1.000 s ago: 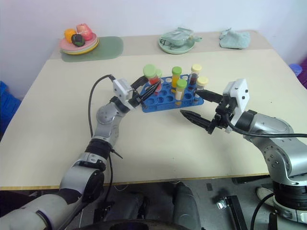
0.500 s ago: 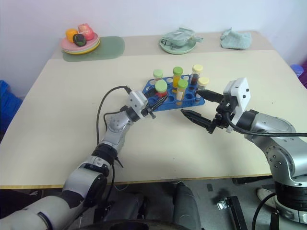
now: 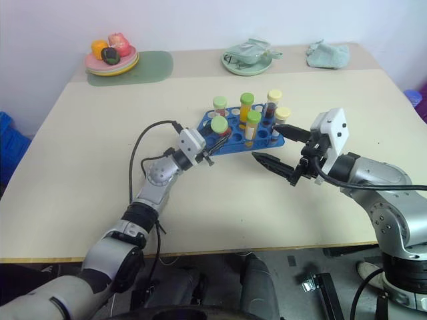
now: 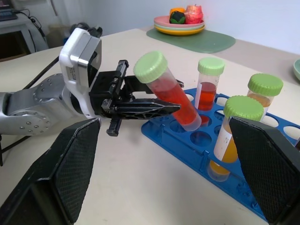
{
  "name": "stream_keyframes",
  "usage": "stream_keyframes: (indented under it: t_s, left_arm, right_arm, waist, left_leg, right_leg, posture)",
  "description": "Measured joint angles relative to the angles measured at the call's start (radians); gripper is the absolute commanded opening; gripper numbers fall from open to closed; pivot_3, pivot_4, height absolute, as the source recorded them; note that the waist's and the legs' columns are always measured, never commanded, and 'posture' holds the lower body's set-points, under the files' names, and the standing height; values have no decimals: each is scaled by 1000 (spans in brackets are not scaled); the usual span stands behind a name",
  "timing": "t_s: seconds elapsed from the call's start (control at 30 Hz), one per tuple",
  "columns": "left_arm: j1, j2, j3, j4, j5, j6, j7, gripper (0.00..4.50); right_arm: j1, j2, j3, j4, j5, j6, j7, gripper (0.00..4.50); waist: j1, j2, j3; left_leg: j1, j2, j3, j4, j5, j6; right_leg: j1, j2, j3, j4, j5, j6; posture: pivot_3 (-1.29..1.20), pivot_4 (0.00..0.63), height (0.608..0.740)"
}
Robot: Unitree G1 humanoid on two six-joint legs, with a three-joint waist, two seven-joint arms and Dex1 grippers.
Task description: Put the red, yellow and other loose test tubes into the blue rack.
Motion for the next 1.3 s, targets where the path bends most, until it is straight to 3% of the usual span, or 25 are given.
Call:
stream_keyframes:
  t_s: [0.47,1.3]
  left_arm:
    - [78,-4,-6,-251,-37,219,35,1680]
    - [134,3,-53,-384,-44,421,32,1680]
  right_arm:
    - [-24,6,29,18,-24,-19,18,4500]
    - [-43,13,45,26,-43,-35,18,4500]
  waist:
    - [0,0,0]
    - [1,0,0]
  left_leg:
    - [0,0,0,0,0,0]
    - [0,0,0,0,0,0]
  right_leg:
    - [0,0,0,0,0,0]
    - [0,0,0,0,0,0]
  posture:
    - [0,150,740]
    - [0,150,740]
